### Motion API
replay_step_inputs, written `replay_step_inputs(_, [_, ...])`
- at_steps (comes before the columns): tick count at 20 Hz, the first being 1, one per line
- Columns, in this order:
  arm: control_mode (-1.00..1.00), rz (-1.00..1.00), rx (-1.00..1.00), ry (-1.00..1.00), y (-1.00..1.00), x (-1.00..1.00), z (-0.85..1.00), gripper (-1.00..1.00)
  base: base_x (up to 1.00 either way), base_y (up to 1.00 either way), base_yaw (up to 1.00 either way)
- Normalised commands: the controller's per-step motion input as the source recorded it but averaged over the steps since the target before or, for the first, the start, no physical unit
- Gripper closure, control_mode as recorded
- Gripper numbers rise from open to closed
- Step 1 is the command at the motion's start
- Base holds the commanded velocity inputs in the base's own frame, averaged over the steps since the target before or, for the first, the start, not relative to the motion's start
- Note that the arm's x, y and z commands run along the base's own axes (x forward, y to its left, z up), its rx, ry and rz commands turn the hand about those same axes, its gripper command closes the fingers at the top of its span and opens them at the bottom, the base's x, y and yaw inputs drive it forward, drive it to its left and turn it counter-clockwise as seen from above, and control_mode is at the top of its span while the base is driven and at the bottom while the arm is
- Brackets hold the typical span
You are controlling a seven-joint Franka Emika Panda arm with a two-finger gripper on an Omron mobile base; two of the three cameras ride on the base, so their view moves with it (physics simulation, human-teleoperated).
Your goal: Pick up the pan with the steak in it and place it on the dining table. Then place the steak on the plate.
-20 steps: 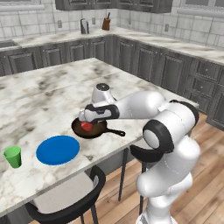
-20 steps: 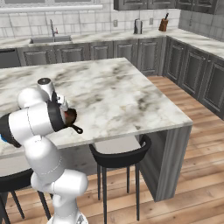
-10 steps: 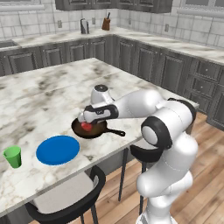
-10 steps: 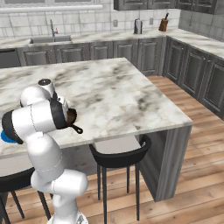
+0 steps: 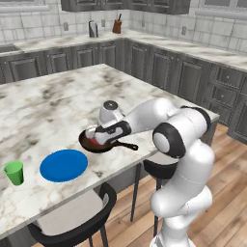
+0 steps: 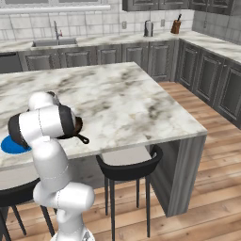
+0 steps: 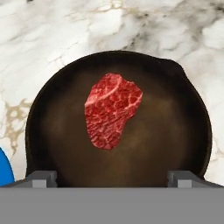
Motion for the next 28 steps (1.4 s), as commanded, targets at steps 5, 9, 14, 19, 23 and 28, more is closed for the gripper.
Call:
replay_step_inputs(5, [-1.0,-0.04,0.0,-0.08,0.2,0.14,-0.13,-1.0,0.0,0.0,0.0])
replay_step_inputs(9, [-1.0,-0.03,-0.01,0.0,0.22,0.09,-0.08,-1.0,0.0,0.0,0.0])
replay_step_inputs(14, [-1.0,0.0,0.0,0.0,0.0,0.01,-0.03,-1.0,0.0,0.0,0.0])
replay_step_inputs(19, [-1.0,0.0,0.0,0.0,0.0,0.04,-0.17,-1.0,0.0,0.0,0.0])
replay_step_inputs(23, [-1.0,0.0,0.0,0.0,0.0,0.21,-0.22,-1.0,0.0,0.0,0.0])
replay_step_inputs(28, [-1.0,0.0,0.0,0.0,-0.01,0.35,-0.22,-1.0,0.0,0.0,0.0])
